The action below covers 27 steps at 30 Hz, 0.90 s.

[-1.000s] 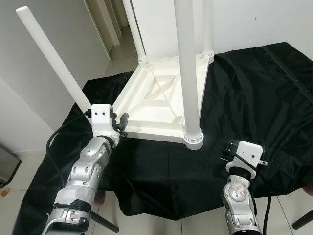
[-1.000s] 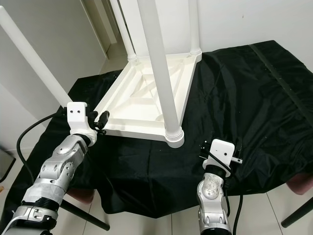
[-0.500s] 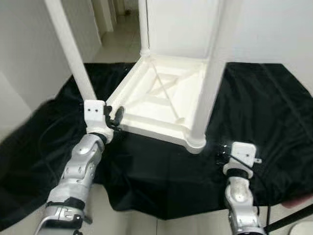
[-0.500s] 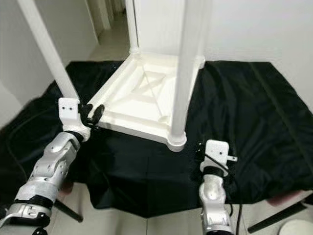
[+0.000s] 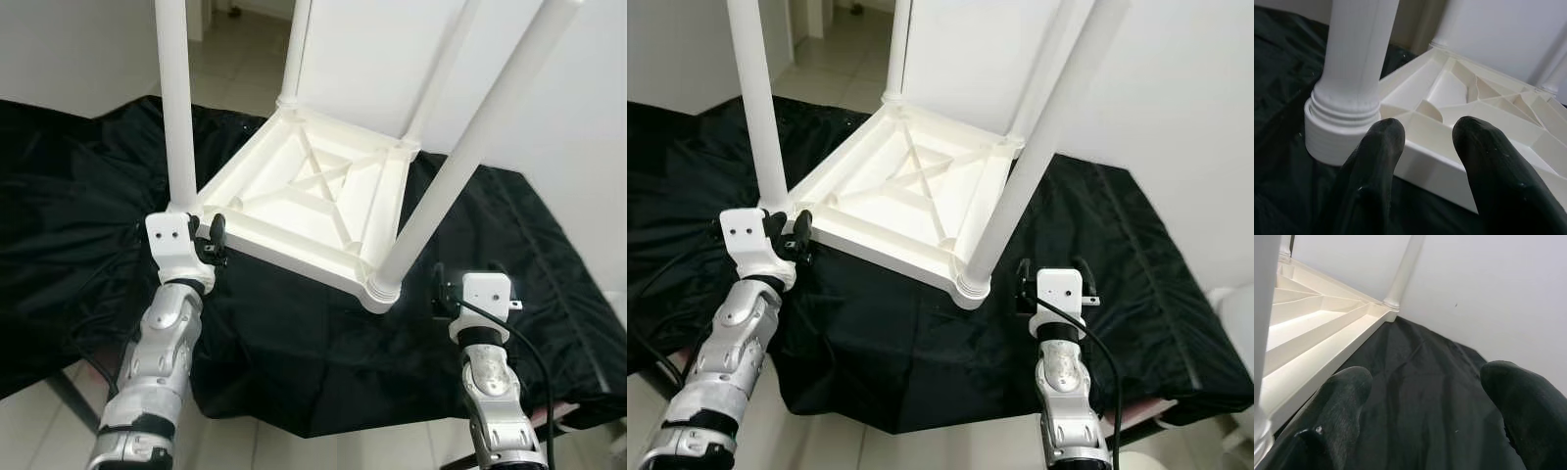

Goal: Building children table

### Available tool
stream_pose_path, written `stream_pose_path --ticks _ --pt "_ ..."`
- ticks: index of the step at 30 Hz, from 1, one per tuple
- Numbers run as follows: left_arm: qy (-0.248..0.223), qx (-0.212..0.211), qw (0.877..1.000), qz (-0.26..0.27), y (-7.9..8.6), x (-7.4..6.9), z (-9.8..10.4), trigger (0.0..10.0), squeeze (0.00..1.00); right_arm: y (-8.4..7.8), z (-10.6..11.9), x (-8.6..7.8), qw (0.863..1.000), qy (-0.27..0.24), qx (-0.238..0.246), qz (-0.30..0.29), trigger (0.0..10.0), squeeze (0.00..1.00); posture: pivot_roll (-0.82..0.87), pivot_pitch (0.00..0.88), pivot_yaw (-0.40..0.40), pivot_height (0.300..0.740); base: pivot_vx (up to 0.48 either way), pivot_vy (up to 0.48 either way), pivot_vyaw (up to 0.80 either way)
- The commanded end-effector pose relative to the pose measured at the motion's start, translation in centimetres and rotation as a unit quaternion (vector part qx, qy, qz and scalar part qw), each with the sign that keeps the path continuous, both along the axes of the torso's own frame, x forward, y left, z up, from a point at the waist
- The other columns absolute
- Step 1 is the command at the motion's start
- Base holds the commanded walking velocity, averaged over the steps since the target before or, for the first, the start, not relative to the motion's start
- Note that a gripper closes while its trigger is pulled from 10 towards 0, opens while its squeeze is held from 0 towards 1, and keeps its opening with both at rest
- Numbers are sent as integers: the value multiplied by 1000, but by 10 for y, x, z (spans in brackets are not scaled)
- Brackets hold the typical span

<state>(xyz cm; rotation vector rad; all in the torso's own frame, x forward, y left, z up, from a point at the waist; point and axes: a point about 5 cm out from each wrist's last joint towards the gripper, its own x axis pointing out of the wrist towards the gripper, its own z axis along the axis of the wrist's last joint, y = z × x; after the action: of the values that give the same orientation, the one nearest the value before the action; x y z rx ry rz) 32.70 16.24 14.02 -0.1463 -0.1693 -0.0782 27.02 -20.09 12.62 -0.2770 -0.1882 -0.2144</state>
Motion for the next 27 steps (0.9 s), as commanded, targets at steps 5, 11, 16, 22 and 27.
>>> stream_pose_path --ticks 5,11,16,22,27 --pt "-2 2 1000 1 1 1 -2 10000 0 -6 1 1 1000 10 1 -5 10000 0 -52 0 -198 740 0 0 0" --pt "-8 8 1000 2 2 5 2 10000 0 -5 1 2 1000 8 7 -11 10000 0 -56 0 -181 740 0 0 0" --pt "-13 21 1000 -16 -5 5 4 10000 0 -5 0 1 1000 8 11 -13 10000 0 -48 0 -146 740 0 0 0" --pt "-16 37 998 -40 -9 6 9 10000 0 -12 -3 3 999 6 21 -35 10000 0 -14 0 -84 740 0 0 0" --pt "-20 58 996 -67 -13 7 15 10000 0 -10 -4 8 998 -1 33 -44 10000 0 8 0 -45 740 0 0 0"
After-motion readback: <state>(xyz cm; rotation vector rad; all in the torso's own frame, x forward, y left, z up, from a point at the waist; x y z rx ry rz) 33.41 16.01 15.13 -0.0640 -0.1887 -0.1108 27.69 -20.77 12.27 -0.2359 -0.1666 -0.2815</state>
